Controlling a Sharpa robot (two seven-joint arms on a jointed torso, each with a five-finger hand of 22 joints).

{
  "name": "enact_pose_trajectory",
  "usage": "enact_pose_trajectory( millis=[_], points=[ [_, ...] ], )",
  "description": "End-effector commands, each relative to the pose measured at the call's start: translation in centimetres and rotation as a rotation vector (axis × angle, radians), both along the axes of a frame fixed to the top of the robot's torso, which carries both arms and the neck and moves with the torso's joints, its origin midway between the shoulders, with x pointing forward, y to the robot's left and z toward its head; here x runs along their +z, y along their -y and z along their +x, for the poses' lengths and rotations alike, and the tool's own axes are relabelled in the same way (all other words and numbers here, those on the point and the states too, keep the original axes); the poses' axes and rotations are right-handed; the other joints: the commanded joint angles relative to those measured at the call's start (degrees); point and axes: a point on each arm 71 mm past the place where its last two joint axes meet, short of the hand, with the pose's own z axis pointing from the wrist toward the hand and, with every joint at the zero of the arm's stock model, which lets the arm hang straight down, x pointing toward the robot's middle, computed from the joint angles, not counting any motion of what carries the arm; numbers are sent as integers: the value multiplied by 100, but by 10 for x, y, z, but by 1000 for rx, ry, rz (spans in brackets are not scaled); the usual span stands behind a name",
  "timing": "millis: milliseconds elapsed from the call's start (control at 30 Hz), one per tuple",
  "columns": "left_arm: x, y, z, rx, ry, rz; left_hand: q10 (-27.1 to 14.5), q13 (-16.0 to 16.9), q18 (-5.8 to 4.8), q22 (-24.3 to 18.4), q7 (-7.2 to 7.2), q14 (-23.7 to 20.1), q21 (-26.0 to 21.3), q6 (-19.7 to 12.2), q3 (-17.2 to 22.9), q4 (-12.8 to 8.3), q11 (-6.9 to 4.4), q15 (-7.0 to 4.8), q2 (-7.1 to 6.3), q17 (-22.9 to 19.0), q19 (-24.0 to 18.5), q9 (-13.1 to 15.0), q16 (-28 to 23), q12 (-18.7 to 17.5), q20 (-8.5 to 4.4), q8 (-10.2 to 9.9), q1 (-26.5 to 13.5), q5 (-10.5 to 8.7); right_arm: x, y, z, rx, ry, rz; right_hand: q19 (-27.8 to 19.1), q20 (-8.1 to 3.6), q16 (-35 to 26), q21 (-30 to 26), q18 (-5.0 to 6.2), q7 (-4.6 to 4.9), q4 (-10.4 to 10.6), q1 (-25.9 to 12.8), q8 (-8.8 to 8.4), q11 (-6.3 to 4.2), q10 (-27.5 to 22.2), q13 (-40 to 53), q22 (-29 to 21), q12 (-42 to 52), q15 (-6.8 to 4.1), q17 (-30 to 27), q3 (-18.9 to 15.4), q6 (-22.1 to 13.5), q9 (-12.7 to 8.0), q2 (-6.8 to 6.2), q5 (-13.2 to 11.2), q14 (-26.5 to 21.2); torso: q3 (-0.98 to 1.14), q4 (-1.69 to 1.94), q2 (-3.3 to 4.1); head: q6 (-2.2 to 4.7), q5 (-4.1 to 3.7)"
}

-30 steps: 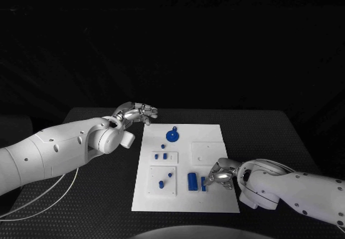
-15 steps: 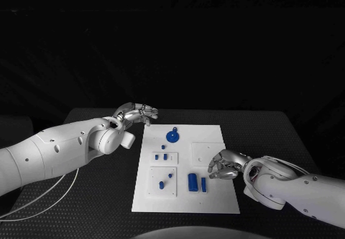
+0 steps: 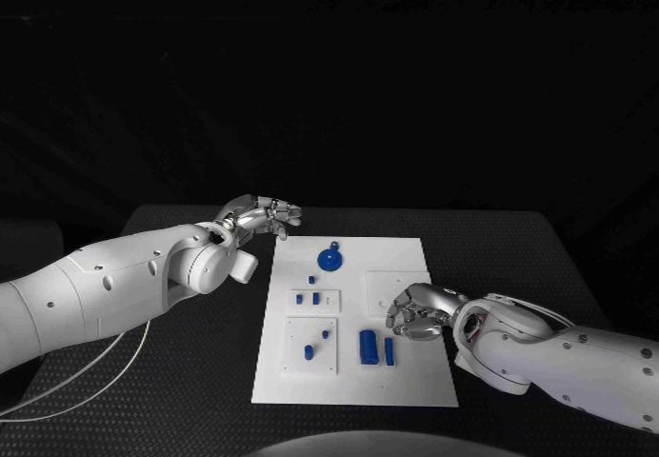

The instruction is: Assemble the parts on the task board

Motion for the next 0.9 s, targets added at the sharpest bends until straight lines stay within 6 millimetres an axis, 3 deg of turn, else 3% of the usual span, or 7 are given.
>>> enact_pose_trajectory(
  millis=[33, 300, 900],
  points=[
    [1, 2, 0, -12, 0, -11, -27, 8, 106, 78, 25, 24, -27, -18, 3, 34, -3, 18, -5, 6, 23, -6, -19, -11, -60, 38, -56, -18, -4, -4, -4, 62, -24, -30, -47, 1, -17, 22, 77, 82, -16, -25, 27, -1, -17, -3, 9, 7, 28, 9, 39, -42, -9, 63, -11, -20, -1, 1, -2, -9, 4],
    [1, 1, 0, -11, -1, -10, -27, 8, 105, 79, 25, 24, -28, -19, 3, 36, -3, 18, -3, 8, 24, -7, -20, -11, -59, 39, -57, -18, -7, -6, -9, 88, -48, -47, -64, 17, -12, 42, 77, 65, -76, -98, 53, -17, -25, -3, 22, 12, 15, 18, 71, 21, -20, 163, -11, -26, 5, -6, 0, -32, 22],
    [1, 1, -1, -11, -1, -10, -29, 9, 105, 82, 25, 24, -31, -21, 2, 43, -3, 18, -2, 11, 24, -8, -22, -11, -59, 41, -59, -17, -22, -10, -12, 105, -27, -88, -70, 21, -10, 52, 77, 46, -126, -141, 79, -35, -31, -2, 26, 17, -1, 23, 88, 76, -25, 187, -11, -29, 9, -6, 0, -54, 25]
  ],
)
